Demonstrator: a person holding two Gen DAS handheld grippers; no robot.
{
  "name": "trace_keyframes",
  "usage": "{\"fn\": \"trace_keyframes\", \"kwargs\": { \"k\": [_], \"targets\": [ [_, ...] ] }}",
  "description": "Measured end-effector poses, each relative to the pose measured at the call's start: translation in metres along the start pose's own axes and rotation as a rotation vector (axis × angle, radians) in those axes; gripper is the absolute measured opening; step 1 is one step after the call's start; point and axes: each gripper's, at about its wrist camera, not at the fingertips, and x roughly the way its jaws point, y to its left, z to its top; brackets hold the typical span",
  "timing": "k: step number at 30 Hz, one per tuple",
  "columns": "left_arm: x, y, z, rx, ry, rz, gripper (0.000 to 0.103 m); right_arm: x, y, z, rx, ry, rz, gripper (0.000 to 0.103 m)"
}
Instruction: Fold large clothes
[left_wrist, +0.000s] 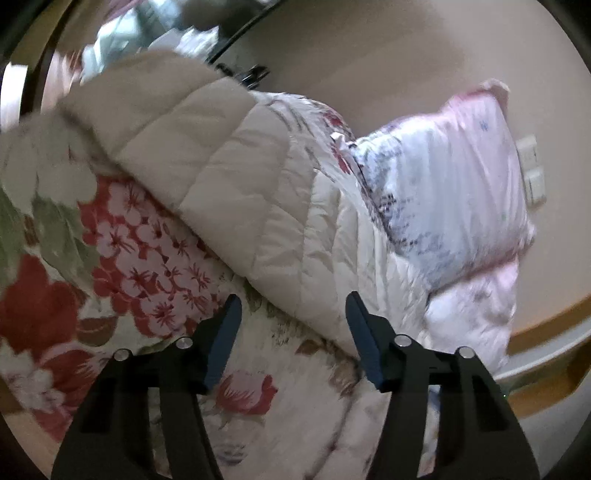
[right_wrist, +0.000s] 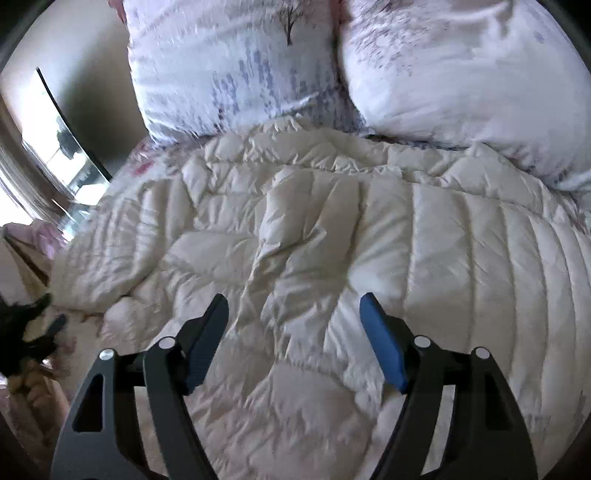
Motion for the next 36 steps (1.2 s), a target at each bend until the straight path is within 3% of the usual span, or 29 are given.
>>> {"fn": "trace_keyframes", "kwargs": {
  "k": [8, 11, 16, 18, 22, 27, 32, 36],
  "targets": [
    [0.001, 0.017, 0.018, -0.131, -0.107, -0.002, 0.049, -0.028, -0.009, -0.026, 0.03, 0.005, 0.084, 0.075],
    [0.001, 0.022, 0.025, -0.154, -0.135, 0.015, 0.042, -0.034, -0.013, -0.034, 0.028, 0.0, 0.095, 0.076],
    [0.002, 0.03, 0.034, -0.183, -0.148, 0.036, 0.016, -0.044, -0.03, -0.043, 0.051, -0.017, 0.09, 0.077],
    [0.001, 0.026, 0.037, -0.179, -0.156, 0.032, 0.011, -0.048, -0.039, -0.046, 0.063, -0.026, 0.083, 0.077],
    [-0.01, -0.006, 0.037, -0.1, -0.179, -0.008, 0.007, -0.06, -0.057, -0.05, 0.092, -0.058, 0.067, 0.077],
    [-0.016, -0.076, 0.021, 0.044, -0.16, -0.136, 0.007, -0.071, -0.079, -0.052, 0.134, -0.092, 0.057, 0.078],
    [-0.004, -0.158, -0.023, 0.231, -0.075, -0.274, 0.007, -0.075, -0.088, -0.056, 0.143, -0.099, 0.048, 0.078],
    [0.015, -0.207, -0.064, 0.36, -0.012, -0.334, 0.007, -0.077, -0.096, -0.059, 0.156, -0.105, 0.043, 0.078]
  ]
}}
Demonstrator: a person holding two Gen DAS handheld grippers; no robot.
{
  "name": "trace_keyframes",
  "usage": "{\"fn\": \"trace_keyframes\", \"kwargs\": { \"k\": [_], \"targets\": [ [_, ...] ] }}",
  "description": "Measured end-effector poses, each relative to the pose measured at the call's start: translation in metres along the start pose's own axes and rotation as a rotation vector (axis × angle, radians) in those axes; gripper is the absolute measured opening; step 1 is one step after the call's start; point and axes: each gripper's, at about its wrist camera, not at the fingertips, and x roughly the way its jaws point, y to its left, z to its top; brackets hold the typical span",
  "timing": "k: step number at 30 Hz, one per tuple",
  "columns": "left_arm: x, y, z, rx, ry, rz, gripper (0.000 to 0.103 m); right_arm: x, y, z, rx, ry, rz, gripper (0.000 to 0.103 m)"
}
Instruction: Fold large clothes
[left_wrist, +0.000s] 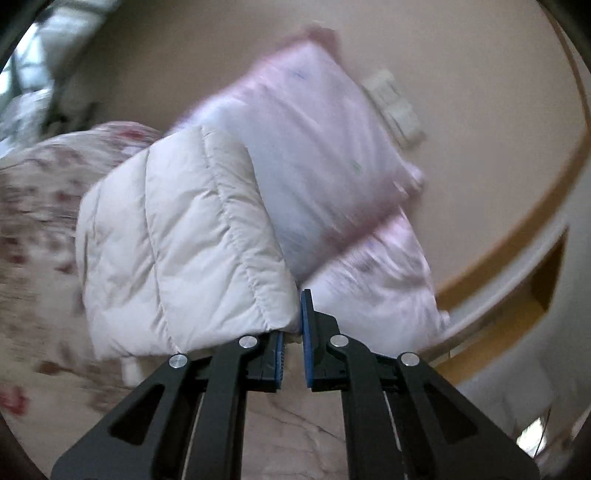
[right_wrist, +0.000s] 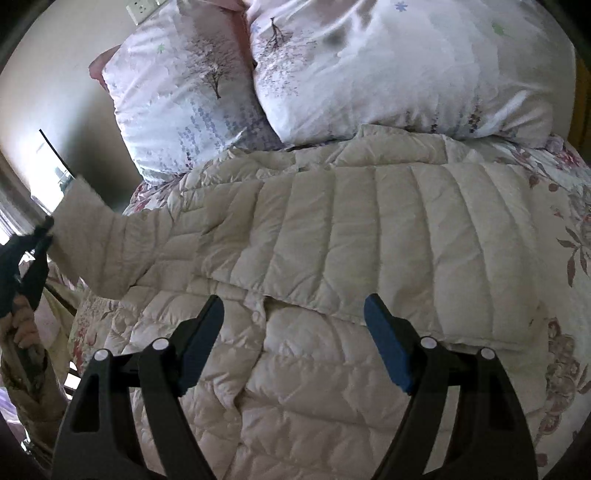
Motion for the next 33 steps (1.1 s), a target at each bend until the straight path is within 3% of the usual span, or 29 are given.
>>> {"fn": "trace_keyframes", "kwargs": {
  "k": [5, 9, 11, 13, 15, 18, 21, 24, 28, 33],
  "targets": [
    [0.054, -0.039, -0.048, 0.073, 0.143, -0.044, 0.007, -0.005, -0.009, -0.002, 0.017, -0.014, -0.015, 0.078],
    [0.092, -0.058, -0.092, 0.154, 0.289, 0.009, 0.008, -0.01, -0.018, -0.002, 0.03, -0.032, -0.037, 0.078],
    [0.113, -0.065, -0.116, 0.212, 0.384, 0.036, 0.019, -0.012, -0.021, -0.001, 0.038, -0.039, -0.046, 0.078],
    [0.126, -0.07, -0.134, 0.253, 0.467, 0.05, 0.043, -0.014, -0.023, 0.0, 0.042, -0.047, -0.054, 0.078],
    [0.129, -0.071, -0.15, 0.295, 0.532, 0.047, 0.049, -0.014, -0.02, 0.001, 0.029, -0.054, -0.059, 0.078],
    [0.114, -0.066, -0.152, 0.294, 0.536, 0.018, 0.057, -0.015, -0.003, 0.001, -0.034, -0.072, -0.054, 0.078],
    [0.081, -0.053, -0.141, 0.278, 0.481, 0.006, 0.057, -0.012, 0.025, 0.002, -0.134, -0.098, -0.024, 0.078],
    [0.05, -0.037, -0.13, 0.276, 0.419, 0.047, 0.057, -0.004, 0.068, 0.0, -0.284, -0.123, 0.01, 0.078],
    [0.02, -0.014, -0.127, 0.301, 0.376, 0.171, 0.057, 0.012, 0.125, -0.009, -0.507, -0.164, 0.0, 0.078],
    [-0.001, 0.004, -0.134, 0.288, 0.363, 0.207, 0.057, 0.045, 0.183, -0.018, -0.718, -0.167, 0.028, 0.073]
  ]
}}
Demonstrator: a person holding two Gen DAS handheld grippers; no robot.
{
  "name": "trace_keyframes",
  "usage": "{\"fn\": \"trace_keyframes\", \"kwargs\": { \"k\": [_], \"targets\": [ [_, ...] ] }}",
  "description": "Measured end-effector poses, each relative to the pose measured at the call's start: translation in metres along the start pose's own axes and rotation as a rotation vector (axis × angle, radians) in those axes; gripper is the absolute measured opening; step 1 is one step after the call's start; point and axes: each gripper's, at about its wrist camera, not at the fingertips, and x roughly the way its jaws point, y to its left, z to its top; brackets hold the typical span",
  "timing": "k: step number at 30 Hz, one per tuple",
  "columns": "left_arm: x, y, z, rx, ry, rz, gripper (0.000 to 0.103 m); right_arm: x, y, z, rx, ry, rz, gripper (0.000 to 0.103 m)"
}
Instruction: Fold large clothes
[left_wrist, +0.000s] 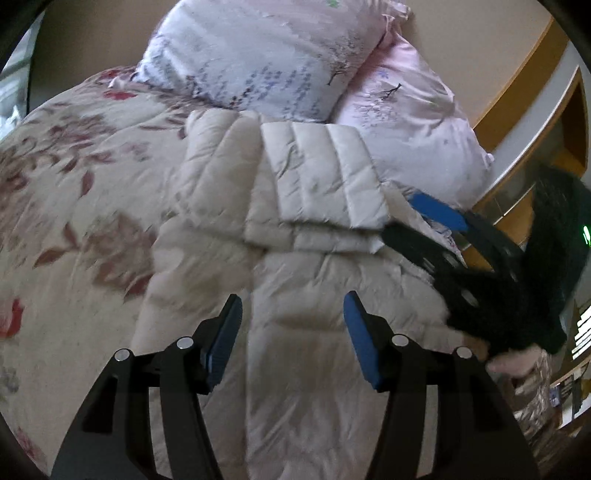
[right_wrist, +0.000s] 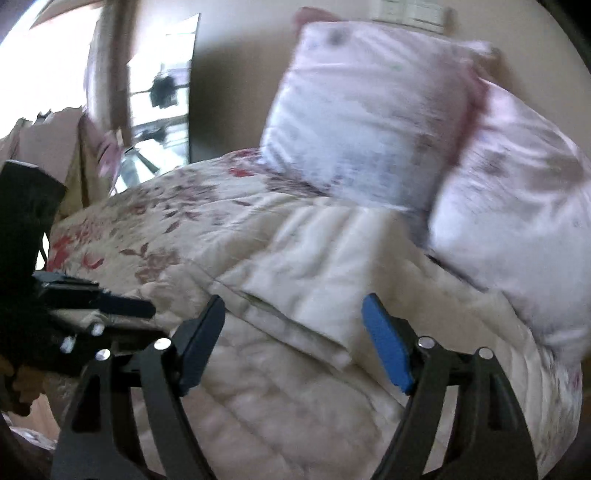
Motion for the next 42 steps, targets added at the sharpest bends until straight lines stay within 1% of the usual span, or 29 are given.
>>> {"fn": "trace_keyframes", "kwargs": {
  "k": [1, 5, 8, 9, 10, 11, 12, 13, 14, 17, 18, 20, 23, 25, 26, 27, 29, 31, 32, 34, 36, 37, 39, 40, 42],
  "targets": [
    [-0.001, 0.001, -0.003, -0.004, -0.002, 0.001, 0.057, 0.008, 0.004, 0.003, -0.01, 0.011, 0.007, 0.071],
    [-0.004, 0.003, -0.016, 0.001, -0.002, -0.006, 0.057, 0.049, 0.008, 0.011, -0.008, 0.093, -0.008, 0.071],
    [-0.007, 0.0, -0.021, 0.029, -0.011, 0.0, 0.058, 0.077, 0.007, 0.006, -0.002, 0.161, -0.06, 0.07],
    [-0.008, -0.001, -0.022, 0.039, -0.014, 0.001, 0.058, 0.084, 0.006, 0.003, 0.005, 0.18, -0.082, 0.067],
    [-0.007, -0.002, -0.023, 0.045, -0.014, 0.004, 0.058, 0.088, 0.005, 0.001, 0.018, 0.195, -0.091, 0.058],
    [-0.006, -0.003, -0.023, 0.051, -0.014, 0.005, 0.058, 0.091, 0.004, 0.0, 0.031, 0.205, -0.088, 0.044],
    [-0.005, -0.004, -0.024, 0.051, -0.013, 0.004, 0.058, 0.093, 0.001, -0.001, 0.055, 0.215, -0.08, 0.036],
    [-0.004, -0.004, -0.024, 0.051, -0.011, 0.003, 0.058, 0.094, 0.0, -0.002, 0.068, 0.217, -0.078, 0.022],
    [-0.002, -0.006, -0.024, 0.052, -0.009, 0.004, 0.058, 0.092, -0.003, -0.003, 0.085, 0.216, -0.078, 0.013],
    [-0.001, -0.009, -0.025, 0.061, -0.014, 0.011, 0.058, 0.08, -0.02, -0.002, 0.19, 0.186, -0.038, 0.011],
    [0.0, -0.011, -0.025, 0.068, -0.016, 0.017, 0.059, 0.07, -0.029, -0.002, 0.237, 0.16, -0.029, 0.01],
    [0.001, -0.014, -0.025, 0.087, -0.022, 0.035, 0.061, 0.046, -0.049, -0.004, 0.322, 0.093, -0.022, 0.01],
    [0.003, -0.019, -0.025, 0.108, -0.023, 0.057, 0.064, 0.012, -0.081, -0.014, 0.446, 0.004, -0.042, 0.01],
    [0.005, -0.023, -0.025, 0.124, -0.022, 0.07, 0.068, -0.01, -0.109, -0.026, 0.557, -0.042, -0.064, 0.01],
    [0.007, -0.026, -0.025, 0.134, -0.022, 0.078, 0.069, -0.022, -0.125, -0.038, 0.635, -0.062, -0.077, 0.01],
    [0.008, -0.028, -0.025, 0.143, -0.022, 0.084, 0.071, -0.028, -0.136, -0.046, 0.685, -0.07, -0.083, 0.01],
    [0.012, -0.033, -0.025, 0.157, -0.02, 0.099, 0.075, -0.039, -0.161, -0.072, 0.814, -0.073, -0.09, 0.01],
    [0.016, -0.036, -0.025, 0.171, -0.012, 0.116, 0.078, -0.039, -0.176, -0.092, 0.894, -0.043, -0.081, 0.01],
    [0.018, -0.038, -0.025, 0.18, -0.007, 0.128, 0.08, -0.037, -0.18, -0.1, 0.919, -0.026, -0.079, 0.01],
    [0.022, -0.043, -0.026, 0.198, 0.001, 0.156, 0.086, -0.031, -0.188, -0.12, 0.982, 0.019, -0.06, 0.01],
    [0.024, -0.047, -0.028, 0.214, 0.002, 0.185, 0.091, -0.026, -0.193, -0.131, 1.017, 0.048, -0.031, 0.011],
    [0.025, -0.049, -0.029, 0.224, 0.002, 0.209, 0.094, -0.025, -0.193, -0.133, 1.025, 0.053, -0.02, 0.015],
    [0.026, -0.052, -0.03, 0.237, 0.002, 0.242, 0.097, -0.025, -0.194, -0.137, 1.045, 0.053, -0.009, 0.027],
    [0.027, -0.053, -0.03, 0.241, 0.003, 0.258, 0.1, -0.027, -0.196, -0.14, 1.065, 0.042, -0.003, 0.045],
    [0.029, -0.054, -0.03, 0.248, 0.004, 0.287, 0.101, -0.034, -0.198, -0.144, 1.096, 0.009, 0.001, 0.058]
  ]
}}
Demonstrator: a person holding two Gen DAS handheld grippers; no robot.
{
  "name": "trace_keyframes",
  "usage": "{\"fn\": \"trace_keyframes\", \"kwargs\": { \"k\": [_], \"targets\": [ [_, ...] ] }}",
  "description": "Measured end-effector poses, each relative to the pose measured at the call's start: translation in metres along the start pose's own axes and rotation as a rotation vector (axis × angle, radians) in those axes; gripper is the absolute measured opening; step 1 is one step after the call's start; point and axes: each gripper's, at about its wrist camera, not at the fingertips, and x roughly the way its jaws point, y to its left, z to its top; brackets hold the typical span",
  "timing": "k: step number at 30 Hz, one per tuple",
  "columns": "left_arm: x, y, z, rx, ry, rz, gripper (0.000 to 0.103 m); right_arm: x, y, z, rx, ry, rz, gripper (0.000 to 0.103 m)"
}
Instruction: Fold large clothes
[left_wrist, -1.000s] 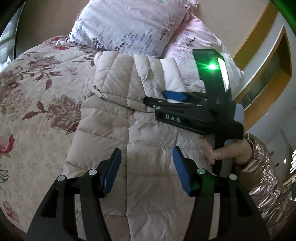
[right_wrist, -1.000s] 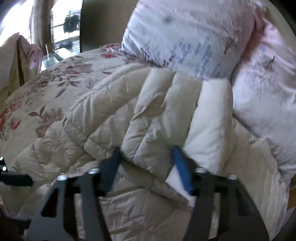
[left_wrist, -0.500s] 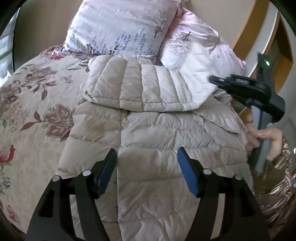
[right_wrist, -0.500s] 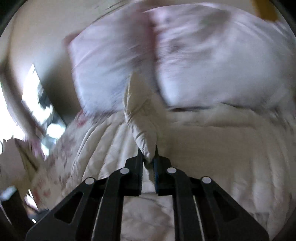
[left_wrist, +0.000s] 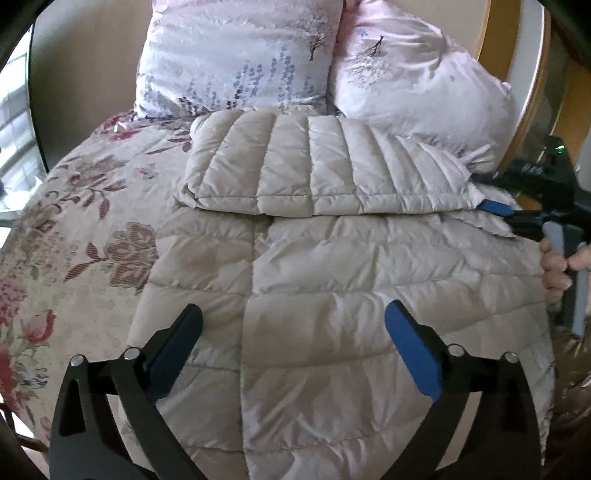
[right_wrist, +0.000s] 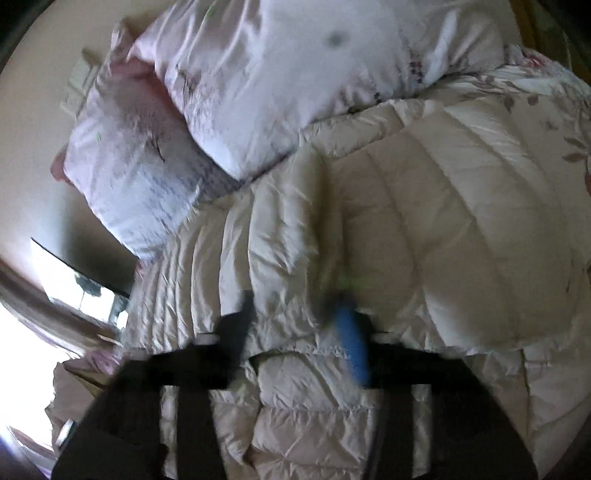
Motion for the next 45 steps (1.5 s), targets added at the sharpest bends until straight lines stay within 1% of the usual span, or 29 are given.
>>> {"fn": "trace_keyframes", "kwargs": {
  "k": [3, 6, 7, 8, 10, 11, 12, 15, 16, 17, 18, 19, 20, 21, 22, 23, 24, 26, 28, 32, 36, 39, 41, 43, 45],
  "targets": [
    [0.002, -0.002, 0.0, 0.002, 0.007, 0.011, 0.102, -0.005, -0.007, 0.004, 0.028, -0.027, 0.001, 0.059],
    [0.006, -0.003, 0.0, 0.014, 0.023, 0.041, 0.102, 0.003, -0.012, 0.007, 0.044, -0.002, -0.022, 0.058],
    [0.007, -0.004, 0.0, 0.019, 0.028, 0.048, 0.102, 0.007, -0.012, 0.007, 0.046, 0.011, -0.022, 0.051],
    [0.008, -0.005, -0.001, 0.022, 0.033, 0.053, 0.102, 0.011, -0.012, 0.008, 0.045, 0.019, -0.022, 0.034],
    [0.007, -0.005, -0.002, 0.021, 0.038, 0.048, 0.102, 0.02, -0.012, 0.007, 0.043, 0.049, -0.014, 0.007],
    [0.005, -0.005, -0.003, 0.015, 0.036, 0.039, 0.102, 0.021, -0.013, 0.005, 0.048, 0.053, -0.011, 0.006],
    [0.003, -0.003, -0.004, 0.008, 0.032, 0.028, 0.102, 0.019, -0.014, 0.003, 0.05, 0.037, -0.017, 0.006],
    [-0.003, 0.007, -0.005, -0.039, 0.01, -0.032, 0.102, 0.015, -0.019, 0.0, 0.055, 0.019, -0.069, 0.006],
    [-0.005, 0.011, -0.006, -0.057, 0.001, -0.057, 0.102, 0.017, -0.022, -0.001, 0.06, 0.032, -0.076, 0.006],
    [-0.008, 0.015, -0.007, -0.08, -0.009, -0.087, 0.102, 0.018, -0.024, -0.001, 0.06, 0.043, -0.08, 0.009],
    [-0.011, 0.019, -0.009, -0.102, -0.018, -0.107, 0.102, 0.019, -0.025, -0.002, 0.052, 0.061, -0.083, 0.011],
    [-0.013, 0.022, -0.01, -0.119, -0.022, -0.117, 0.102, 0.017, -0.025, -0.003, 0.042, 0.064, -0.081, 0.016],
    [-0.015, 0.025, -0.011, -0.127, -0.025, -0.127, 0.102, 0.014, -0.025, -0.004, 0.033, 0.06, -0.078, 0.025],
    [-0.018, 0.028, -0.012, -0.133, -0.03, -0.138, 0.102, 0.008, -0.023, -0.006, 0.014, 0.055, -0.08, 0.029],
    [-0.021, 0.031, -0.013, -0.139, -0.036, -0.147, 0.102, 0.001, -0.022, -0.008, -0.006, 0.048, -0.079, 0.039],
    [-0.027, 0.035, -0.015, -0.139, -0.057, -0.138, 0.102, -0.006, -0.021, -0.009, -0.018, 0.043, -0.076, 0.048],
    [-0.031, 0.039, -0.015, -0.132, -0.068, -0.112, 0.102, -0.016, -0.022, -0.012, -0.038, 0.036, -0.068, 0.051],
    [-0.038, 0.045, -0.018, -0.116, -0.062, -0.056, 0.102, -0.034, -0.025, -0.017, -0.066, 0.03, -0.047, 0.061],
    [-0.042, 0.056, -0.022, -0.131, -0.046, -0.042, 0.102, -0.056, -0.035, -0.025, -0.087, 0.03, -0.028, 0.066],
    [-0.048, 0.083, -0.03, -0.172, -0.013, -0.005, 0.102, -0.092, -0.062, -0.038, -0.089, 0.045, -0.036, 0.068],
    [-0.052, 0.1, -0.038, -0.193, 0.019, -0.034, 0.102, -0.131, -0.098, -0.056, -0.069, 0.054, -0.089, 0.068],
    [-0.053, 0.108, -0.045, -0.218, 0.043, -0.133, 0.102, -0.157, -0.124, -0.072, -0.046, 0.06, -0.112, 0.068],
    [-0.053, 0.11, -0.05, -0.221, 0.06, -0.183, 0.1, -0.167, -0.135, -0.078, -0.029, 0.063, -0.116, 0.068],
    [-0.056, 0.107, -0.055, -0.213, 0.073, -0.219, 0.092, -0.177, -0.15, -0.088, -0.004, 0.076, -0.106, 0.068],
    [-0.059, 0.106, -0.06, -0.21, 0.088, -0.283, 0.087, -0.181, -0.158, -0.098, 0.008, 0.101, -0.079, 0.068]
  ]
}}
